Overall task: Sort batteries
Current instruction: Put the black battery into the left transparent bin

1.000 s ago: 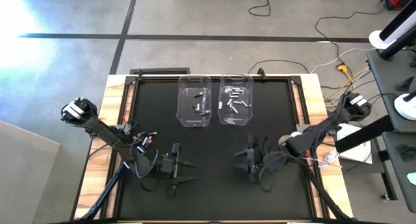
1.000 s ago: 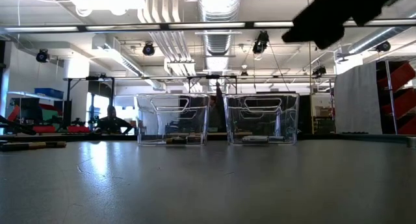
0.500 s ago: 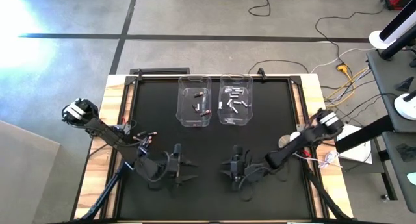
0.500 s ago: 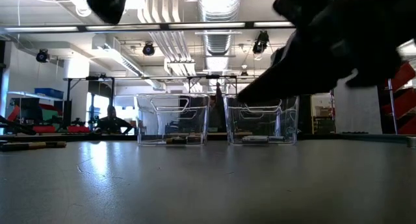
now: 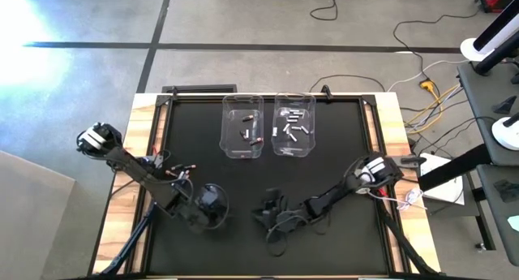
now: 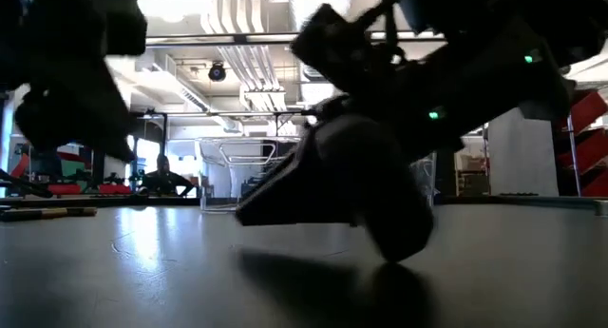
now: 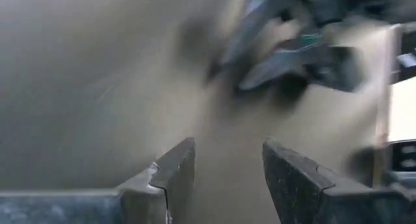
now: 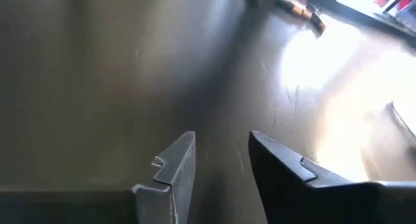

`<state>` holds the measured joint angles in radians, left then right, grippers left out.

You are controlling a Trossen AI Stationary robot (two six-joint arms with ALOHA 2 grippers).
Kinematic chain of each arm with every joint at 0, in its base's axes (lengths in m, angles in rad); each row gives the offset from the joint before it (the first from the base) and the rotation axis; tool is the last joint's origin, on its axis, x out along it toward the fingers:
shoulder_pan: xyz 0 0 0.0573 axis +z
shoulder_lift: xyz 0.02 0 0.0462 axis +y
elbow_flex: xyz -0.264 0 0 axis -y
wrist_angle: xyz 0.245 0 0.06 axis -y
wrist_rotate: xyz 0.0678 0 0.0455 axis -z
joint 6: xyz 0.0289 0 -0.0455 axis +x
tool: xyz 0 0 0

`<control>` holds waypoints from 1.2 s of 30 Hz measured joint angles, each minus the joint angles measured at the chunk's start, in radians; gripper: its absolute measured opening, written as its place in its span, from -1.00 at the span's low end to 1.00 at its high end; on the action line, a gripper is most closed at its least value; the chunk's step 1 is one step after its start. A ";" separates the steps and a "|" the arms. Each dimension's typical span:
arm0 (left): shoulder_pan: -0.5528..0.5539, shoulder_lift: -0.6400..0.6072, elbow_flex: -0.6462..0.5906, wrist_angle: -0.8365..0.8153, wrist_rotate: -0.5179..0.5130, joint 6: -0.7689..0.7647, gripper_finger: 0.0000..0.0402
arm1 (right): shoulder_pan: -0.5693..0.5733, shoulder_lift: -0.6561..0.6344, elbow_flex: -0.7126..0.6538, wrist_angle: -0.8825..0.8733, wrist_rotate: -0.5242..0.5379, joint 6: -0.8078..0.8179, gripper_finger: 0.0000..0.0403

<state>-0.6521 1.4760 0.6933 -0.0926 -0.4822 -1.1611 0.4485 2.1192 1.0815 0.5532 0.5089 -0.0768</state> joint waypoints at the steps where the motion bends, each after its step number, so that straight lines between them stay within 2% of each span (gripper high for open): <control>1: 0.002 -0.005 0.000 -0.044 0.018 -0.037 -0.21 | -0.003 0.012 0.020 0.004 0.003 -0.008 -0.31; 7: 0.012 -0.075 0.000 -0.374 0.111 -0.244 -0.21 | -0.003 0.000 0.073 -0.157 0.007 0.018 -0.21; 14: 0.088 -0.203 0.000 -0.735 0.116 -0.275 -0.21 | -0.004 -0.018 0.043 -0.188 0.011 0.093 -0.21; 19: 0.210 -0.291 0.000 -0.849 0.186 -0.108 -0.21 | -0.004 -0.019 0.029 -0.187 0.011 0.105 -0.27; 26: 0.370 -0.335 0.000 -0.967 0.228 0.242 -0.21 | -0.004 -0.023 0.036 -0.185 0.013 0.102 -0.33; 30: 0.423 -0.336 0.000 -0.975 0.308 0.446 -0.21 | -0.004 -0.034 0.040 -0.191 0.016 0.101 -0.33; 36: 0.500 -0.356 0.000 -0.995 0.318 0.623 -0.21 | -0.008 -0.049 0.041 -0.182 0.050 0.142 -0.29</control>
<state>-0.1518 1.1197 0.6933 -1.0876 -0.1641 -0.5380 0.4402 2.0705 1.1221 0.3712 0.5588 0.0655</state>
